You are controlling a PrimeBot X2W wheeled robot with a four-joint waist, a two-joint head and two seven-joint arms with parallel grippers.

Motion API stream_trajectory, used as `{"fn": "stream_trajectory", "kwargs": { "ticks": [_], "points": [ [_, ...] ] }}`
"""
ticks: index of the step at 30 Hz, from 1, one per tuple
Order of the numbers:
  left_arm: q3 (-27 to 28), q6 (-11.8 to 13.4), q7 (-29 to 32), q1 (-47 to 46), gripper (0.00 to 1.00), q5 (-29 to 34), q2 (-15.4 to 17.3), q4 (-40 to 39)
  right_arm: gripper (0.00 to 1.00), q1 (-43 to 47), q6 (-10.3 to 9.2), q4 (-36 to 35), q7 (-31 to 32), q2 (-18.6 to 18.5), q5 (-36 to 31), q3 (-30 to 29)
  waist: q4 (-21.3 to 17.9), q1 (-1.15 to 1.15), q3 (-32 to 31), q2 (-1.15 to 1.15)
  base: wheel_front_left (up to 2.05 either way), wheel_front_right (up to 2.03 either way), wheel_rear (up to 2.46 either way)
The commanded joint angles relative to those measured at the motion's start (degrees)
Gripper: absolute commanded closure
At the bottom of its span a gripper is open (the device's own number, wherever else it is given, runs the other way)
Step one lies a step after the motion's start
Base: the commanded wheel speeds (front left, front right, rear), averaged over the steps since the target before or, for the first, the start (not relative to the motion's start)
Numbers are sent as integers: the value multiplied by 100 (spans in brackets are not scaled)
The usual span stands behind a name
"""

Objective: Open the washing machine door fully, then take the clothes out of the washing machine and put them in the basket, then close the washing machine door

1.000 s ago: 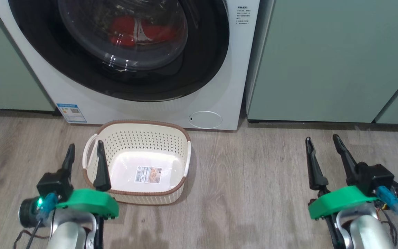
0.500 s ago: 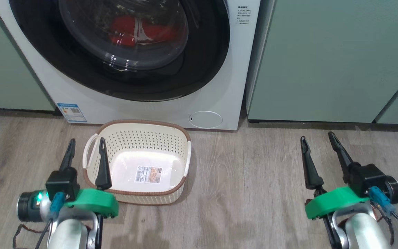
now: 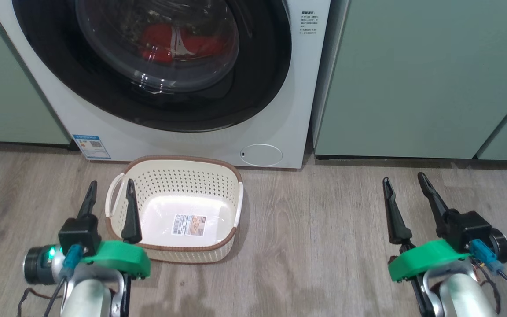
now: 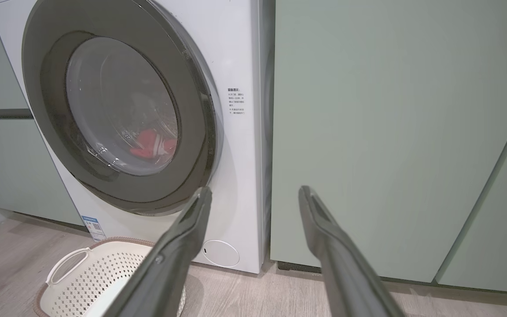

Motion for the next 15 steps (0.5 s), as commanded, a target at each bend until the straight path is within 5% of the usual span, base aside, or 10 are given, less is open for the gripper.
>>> {"fn": "stream_trajectory", "kwargs": {
  "ticks": [1,15],
  "points": [
    [235,-20,-39,-327,0,69,41,-152,0,-251,-4,-150,-52,-67,41,128,-3,0,-7,0,0,0,0],
    [341,-145,-39,-325,0,64,-14,-110,0,-233,-4,-131,-52,-67,116,172,5,0,-6,0,0,0,0]
  ]
}}
